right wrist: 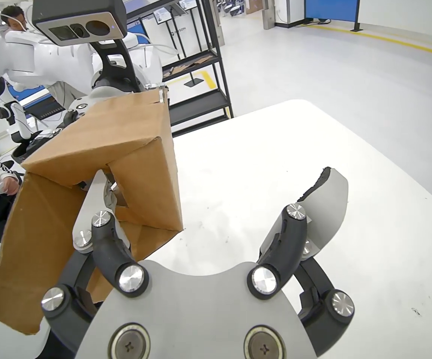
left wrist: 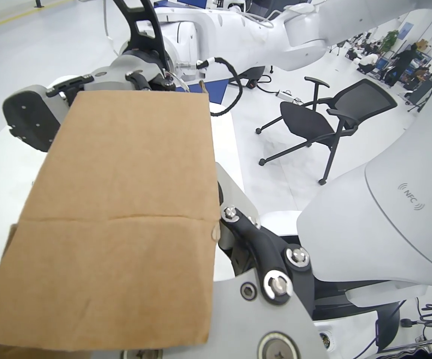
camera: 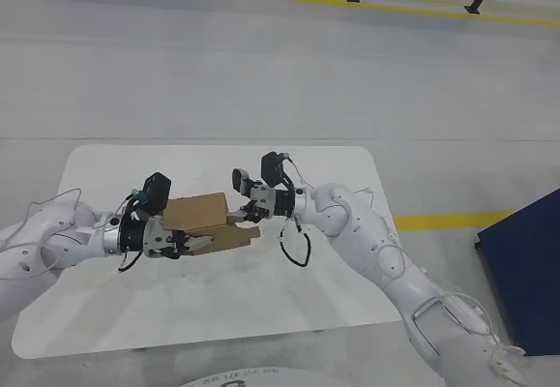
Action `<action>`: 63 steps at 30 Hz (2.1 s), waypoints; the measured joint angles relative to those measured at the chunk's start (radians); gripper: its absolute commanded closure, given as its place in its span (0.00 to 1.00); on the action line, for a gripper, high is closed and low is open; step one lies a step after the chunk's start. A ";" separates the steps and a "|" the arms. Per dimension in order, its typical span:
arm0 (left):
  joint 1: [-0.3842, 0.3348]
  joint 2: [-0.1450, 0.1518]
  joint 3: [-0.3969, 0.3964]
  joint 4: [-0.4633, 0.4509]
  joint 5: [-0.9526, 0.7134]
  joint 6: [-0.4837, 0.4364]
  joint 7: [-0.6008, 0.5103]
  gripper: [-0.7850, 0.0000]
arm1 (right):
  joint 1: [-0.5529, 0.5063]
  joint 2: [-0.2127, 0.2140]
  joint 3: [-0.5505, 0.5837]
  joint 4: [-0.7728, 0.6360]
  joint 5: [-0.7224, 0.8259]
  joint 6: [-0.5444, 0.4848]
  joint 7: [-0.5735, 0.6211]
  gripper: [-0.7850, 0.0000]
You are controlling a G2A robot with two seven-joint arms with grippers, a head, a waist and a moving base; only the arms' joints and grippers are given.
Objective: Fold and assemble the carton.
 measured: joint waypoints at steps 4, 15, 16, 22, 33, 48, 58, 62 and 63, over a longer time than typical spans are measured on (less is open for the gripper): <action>0.002 0.003 -0.011 0.014 -0.028 0.000 0.009 1.00 | -0.029 0.009 0.046 0.004 -0.015 -0.045 -0.058 0.00; 0.028 0.020 -0.072 0.031 -0.053 0.000 0.070 1.00 | -0.131 0.042 0.163 -0.027 -0.046 -0.068 -0.158 0.00; 0.033 0.022 -0.081 0.032 -0.052 0.000 0.081 1.00 | -0.131 0.043 0.165 -0.026 -0.044 -0.068 -0.148 0.00; 0.062 0.030 -0.119 0.025 -0.039 0.000 0.112 1.00 | -0.108 0.037 0.146 -0.020 -0.034 -0.048 -0.082 0.00; 0.094 0.025 -0.139 -0.002 -0.036 0.000 0.098 1.00 | -0.063 0.013 0.093 -0.015 -0.013 0.034 -0.017 0.00; 0.093 0.000 -0.132 -0.006 -0.057 0.000 0.023 1.00 | -0.015 -0.017 0.032 0.009 -0.001 0.012 0.026 0.00; 0.102 -0.002 -0.158 0.013 -0.078 0.000 0.029 1.00 | -0.022 -0.020 0.074 0.047 0.006 -0.019 -0.052 0.00; 0.111 0.001 -0.174 0.019 -0.079 0.000 0.035 1.00 | -0.065 -0.010 0.129 0.040 -0.009 -0.044 -0.124 0.00; 0.114 0.001 -0.178 0.022 -0.081 0.000 0.038 1.00 | -0.076 -0.007 0.143 0.038 -0.013 -0.047 -0.141 0.00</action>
